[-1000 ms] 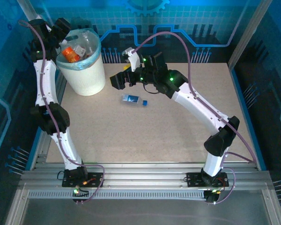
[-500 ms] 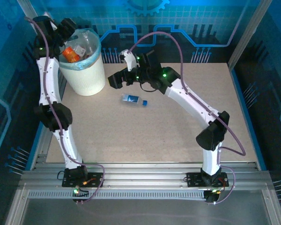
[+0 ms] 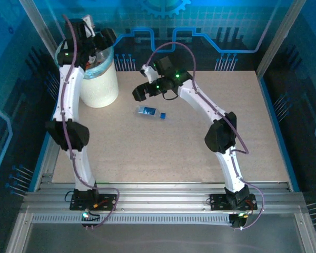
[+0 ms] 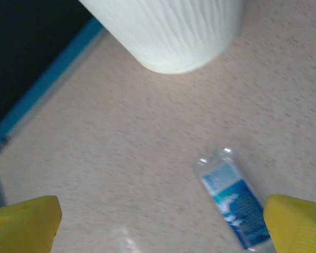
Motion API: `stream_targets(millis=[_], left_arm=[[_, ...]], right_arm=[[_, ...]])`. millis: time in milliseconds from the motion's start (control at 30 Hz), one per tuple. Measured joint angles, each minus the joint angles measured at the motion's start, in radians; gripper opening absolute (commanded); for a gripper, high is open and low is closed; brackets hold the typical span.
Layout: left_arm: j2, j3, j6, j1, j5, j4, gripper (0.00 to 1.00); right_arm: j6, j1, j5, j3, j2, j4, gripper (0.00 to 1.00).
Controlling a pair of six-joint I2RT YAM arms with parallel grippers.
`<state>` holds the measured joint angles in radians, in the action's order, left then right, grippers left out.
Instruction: Put the plastic bottles in the bin
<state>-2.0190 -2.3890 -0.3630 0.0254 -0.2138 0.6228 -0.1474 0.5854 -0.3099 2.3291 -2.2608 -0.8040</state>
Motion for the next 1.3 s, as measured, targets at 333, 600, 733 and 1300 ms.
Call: stream_targets(millis=[333, 600, 733, 1300], left_arm=[[0.515, 0.543, 0.18, -0.126, -0.072, -0.083, 0.78], [0.673, 0.863, 0.24, -0.159, -0.122, -0.084, 0.79], [0.753, 1.01, 0.232, -0.159, -0.121, -0.081, 0.8], [0.836, 1.094, 0.196, -0.159, -0.077, -0.113, 0.83]], right_arm=[[0.249, -0.019, 0.159, -0.084, -0.084, -0.017, 1.0], [0.386, 0.021, 0.235, -0.21, -0.116, -0.018, 1.0], [0.404, 0.043, 0.266, -0.268, -0.117, 0.002, 0.94], [0.388, 0.071, 0.336, -0.401, -0.057, 0.045, 0.46]])
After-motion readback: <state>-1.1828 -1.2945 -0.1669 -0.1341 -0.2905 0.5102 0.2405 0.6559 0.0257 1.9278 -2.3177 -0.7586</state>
